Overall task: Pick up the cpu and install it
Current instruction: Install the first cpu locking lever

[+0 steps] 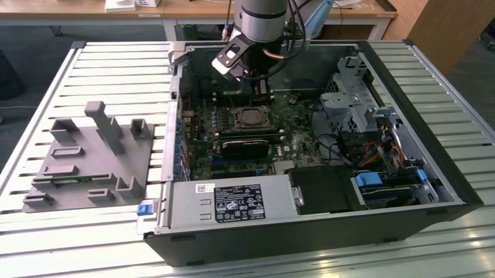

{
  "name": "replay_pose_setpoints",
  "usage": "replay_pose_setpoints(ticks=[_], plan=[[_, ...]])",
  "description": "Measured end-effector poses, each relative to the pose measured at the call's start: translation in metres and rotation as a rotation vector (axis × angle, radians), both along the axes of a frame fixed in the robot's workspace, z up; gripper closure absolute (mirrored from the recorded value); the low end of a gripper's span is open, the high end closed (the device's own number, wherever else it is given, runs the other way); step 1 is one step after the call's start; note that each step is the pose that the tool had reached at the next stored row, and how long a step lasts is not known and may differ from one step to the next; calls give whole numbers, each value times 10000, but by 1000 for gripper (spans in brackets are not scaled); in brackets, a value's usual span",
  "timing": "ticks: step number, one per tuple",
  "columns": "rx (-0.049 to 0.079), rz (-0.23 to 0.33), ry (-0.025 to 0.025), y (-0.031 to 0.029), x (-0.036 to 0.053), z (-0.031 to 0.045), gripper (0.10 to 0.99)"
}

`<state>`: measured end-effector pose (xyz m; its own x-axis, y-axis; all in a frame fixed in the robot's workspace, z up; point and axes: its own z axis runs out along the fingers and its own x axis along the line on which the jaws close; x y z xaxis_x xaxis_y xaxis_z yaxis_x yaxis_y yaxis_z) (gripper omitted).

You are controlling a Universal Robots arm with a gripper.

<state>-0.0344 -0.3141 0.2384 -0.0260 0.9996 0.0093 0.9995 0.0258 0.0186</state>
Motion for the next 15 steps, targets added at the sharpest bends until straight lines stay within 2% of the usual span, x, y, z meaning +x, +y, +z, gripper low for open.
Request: replay_pose_setpoints(ticks=[15], plan=[[1, 0, 0, 0, 0, 75, 980]])
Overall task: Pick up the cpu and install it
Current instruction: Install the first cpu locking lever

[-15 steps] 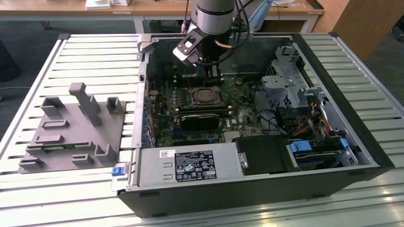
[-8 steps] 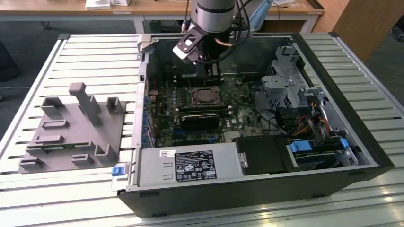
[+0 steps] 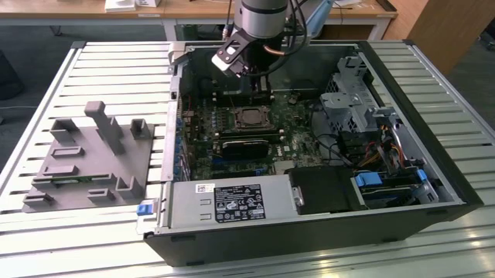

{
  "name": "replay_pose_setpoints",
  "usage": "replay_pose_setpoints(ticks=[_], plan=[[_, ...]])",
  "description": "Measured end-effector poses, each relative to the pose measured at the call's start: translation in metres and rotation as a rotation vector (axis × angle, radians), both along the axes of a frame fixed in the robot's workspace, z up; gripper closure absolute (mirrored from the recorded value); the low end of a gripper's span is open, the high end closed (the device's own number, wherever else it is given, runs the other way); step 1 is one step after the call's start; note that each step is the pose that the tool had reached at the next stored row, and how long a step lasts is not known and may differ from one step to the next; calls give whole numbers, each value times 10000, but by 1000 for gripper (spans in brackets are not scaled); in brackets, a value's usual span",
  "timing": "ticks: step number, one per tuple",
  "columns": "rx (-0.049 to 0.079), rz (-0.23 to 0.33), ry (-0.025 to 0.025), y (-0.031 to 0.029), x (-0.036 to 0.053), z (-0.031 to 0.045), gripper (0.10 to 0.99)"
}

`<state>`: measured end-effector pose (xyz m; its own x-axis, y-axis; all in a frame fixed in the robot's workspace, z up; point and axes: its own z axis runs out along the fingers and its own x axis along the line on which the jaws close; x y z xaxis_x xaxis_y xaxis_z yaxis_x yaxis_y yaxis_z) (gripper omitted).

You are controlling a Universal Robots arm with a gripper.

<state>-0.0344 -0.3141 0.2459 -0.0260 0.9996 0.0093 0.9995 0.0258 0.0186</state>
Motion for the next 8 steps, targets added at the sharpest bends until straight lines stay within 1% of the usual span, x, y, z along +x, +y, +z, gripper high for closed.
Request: replay_pose_setpoints(ticks=[8], plan=[[2, 0, -1, 0, 0, 30, 980]])
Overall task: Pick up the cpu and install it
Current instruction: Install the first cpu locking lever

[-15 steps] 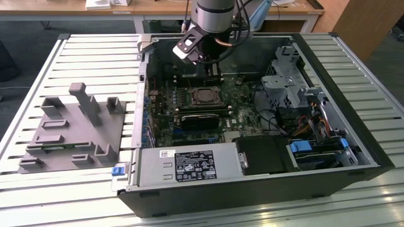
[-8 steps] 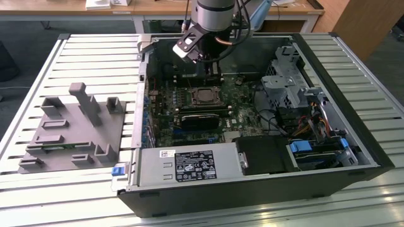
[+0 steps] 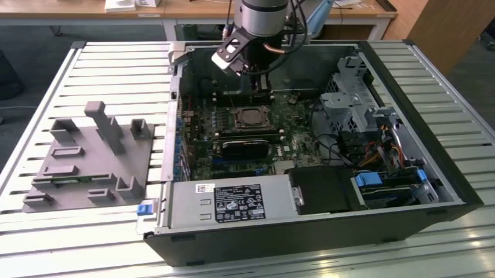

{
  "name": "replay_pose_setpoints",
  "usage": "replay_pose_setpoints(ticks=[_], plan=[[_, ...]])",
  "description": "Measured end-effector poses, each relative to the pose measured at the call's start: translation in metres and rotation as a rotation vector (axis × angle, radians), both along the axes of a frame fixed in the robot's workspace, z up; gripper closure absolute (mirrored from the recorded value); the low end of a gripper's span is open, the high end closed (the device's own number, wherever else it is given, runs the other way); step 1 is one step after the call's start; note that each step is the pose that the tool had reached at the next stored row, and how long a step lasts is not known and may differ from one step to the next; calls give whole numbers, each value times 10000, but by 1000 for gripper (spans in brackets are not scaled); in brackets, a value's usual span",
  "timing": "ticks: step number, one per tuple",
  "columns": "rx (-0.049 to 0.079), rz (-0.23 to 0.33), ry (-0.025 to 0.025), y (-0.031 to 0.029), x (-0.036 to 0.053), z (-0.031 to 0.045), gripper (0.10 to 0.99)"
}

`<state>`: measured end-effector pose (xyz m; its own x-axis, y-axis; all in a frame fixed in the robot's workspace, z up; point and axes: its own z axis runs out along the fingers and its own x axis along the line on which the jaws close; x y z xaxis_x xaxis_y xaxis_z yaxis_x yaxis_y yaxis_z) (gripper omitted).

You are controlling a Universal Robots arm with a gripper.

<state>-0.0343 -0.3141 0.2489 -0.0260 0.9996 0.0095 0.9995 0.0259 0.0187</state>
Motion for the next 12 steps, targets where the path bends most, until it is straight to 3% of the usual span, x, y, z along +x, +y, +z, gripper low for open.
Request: replay_pose_setpoints(ticks=[8, 12], plan=[[-1, 3, 1, 0, -1, 68, 980], [-3, 502, 2, -2, -5, 69, 980]])
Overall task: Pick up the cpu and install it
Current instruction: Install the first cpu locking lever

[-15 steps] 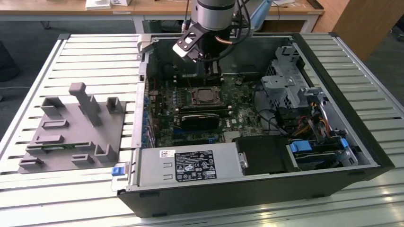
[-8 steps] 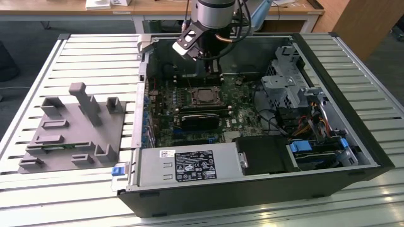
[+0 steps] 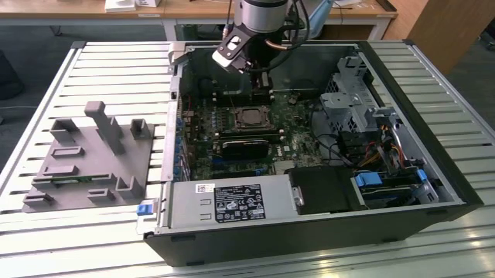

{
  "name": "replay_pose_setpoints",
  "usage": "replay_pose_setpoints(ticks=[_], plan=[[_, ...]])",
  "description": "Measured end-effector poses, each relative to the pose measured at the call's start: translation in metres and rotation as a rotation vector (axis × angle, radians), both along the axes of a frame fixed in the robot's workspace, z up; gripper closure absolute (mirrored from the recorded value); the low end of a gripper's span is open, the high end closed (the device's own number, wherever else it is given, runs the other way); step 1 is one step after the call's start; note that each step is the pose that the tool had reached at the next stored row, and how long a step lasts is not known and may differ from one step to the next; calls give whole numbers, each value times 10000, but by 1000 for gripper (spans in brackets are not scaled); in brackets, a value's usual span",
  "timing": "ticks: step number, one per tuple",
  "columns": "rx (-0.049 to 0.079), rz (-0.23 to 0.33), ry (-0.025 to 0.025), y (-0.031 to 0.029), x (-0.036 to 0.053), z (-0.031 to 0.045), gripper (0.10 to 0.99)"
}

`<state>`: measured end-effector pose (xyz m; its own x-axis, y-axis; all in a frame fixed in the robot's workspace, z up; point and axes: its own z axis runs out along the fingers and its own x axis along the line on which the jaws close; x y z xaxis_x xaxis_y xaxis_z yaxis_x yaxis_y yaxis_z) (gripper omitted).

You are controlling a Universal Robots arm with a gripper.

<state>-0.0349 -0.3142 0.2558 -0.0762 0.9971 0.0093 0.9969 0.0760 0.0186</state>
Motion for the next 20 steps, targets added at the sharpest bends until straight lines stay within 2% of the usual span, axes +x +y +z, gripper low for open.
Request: replay_pose_setpoints(ticks=[20], plan=[[0, 3457, 0, 0, -3, -12, 980]])
